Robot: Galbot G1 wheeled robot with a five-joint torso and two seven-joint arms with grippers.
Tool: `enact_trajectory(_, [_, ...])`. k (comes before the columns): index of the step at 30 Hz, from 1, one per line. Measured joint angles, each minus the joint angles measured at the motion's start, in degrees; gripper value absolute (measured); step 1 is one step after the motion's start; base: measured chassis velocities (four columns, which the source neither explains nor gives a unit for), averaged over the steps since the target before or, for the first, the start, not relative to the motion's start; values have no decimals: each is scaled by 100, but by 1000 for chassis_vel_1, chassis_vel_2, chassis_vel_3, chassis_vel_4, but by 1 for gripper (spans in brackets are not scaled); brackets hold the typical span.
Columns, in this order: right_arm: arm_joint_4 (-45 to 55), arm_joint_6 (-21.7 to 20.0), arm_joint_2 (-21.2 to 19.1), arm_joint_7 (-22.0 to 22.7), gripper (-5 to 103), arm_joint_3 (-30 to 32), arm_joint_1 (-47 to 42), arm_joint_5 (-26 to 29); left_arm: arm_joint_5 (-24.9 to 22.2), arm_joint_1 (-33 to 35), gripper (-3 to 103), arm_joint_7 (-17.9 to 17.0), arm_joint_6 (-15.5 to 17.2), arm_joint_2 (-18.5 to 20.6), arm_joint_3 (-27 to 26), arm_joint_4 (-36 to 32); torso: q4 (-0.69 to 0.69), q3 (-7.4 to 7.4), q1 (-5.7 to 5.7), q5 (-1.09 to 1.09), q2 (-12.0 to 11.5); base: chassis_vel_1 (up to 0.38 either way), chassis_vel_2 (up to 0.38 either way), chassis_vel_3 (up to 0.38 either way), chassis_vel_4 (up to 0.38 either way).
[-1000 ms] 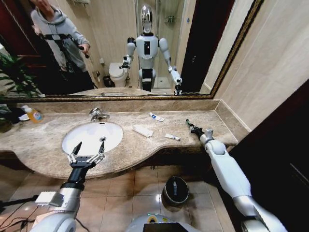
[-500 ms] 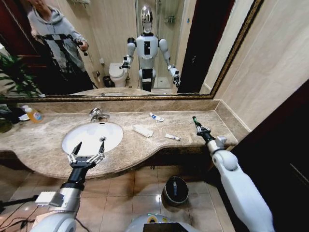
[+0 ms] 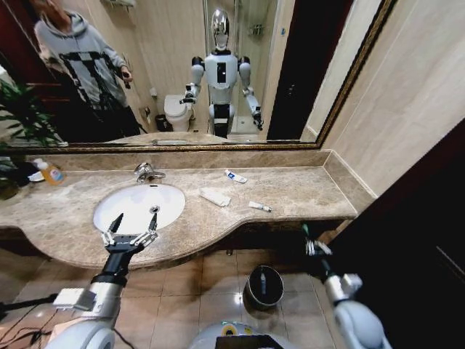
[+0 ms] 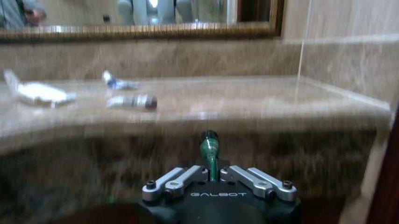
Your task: Pick up the trash from the sink and place it in the trash bin.
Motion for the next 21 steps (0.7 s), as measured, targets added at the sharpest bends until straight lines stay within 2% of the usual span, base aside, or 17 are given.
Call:
enact_trajectory(2, [-94, 82, 56, -6, 5, -32, -32, -115, 0, 0, 100, 0, 0, 0, 0, 0, 0, 0, 0, 1, 0, 0, 0, 0, 0])
enact_trajectory(5, [-665, 367, 297, -86, 5, -220, -93, -686, 0, 0, 100, 0, 0, 0, 1, 0, 1, 1, 1, 1, 0, 0, 0, 0, 0])
enact_trajectory(8, [-1008, 409, 376, -135, 5, -311, -42, -923, 0, 0, 100, 0, 0, 0, 0, 0, 0, 1, 1, 1, 0, 0, 0, 0, 0])
enact_trajectory(13, [-1782, 313, 409, -263, 5, -502, 290, -1199, 0, 0, 100, 0, 0, 0, 0, 0, 1, 1, 1, 0, 0, 0, 0, 0, 0])
enact_trajectory(21, [-3137, 190, 434, -178, 5, -703, 1102, -1621, 0, 0, 100, 0, 0, 0, 0, 0, 1, 1, 2, 2, -1, 0, 0, 0, 0])
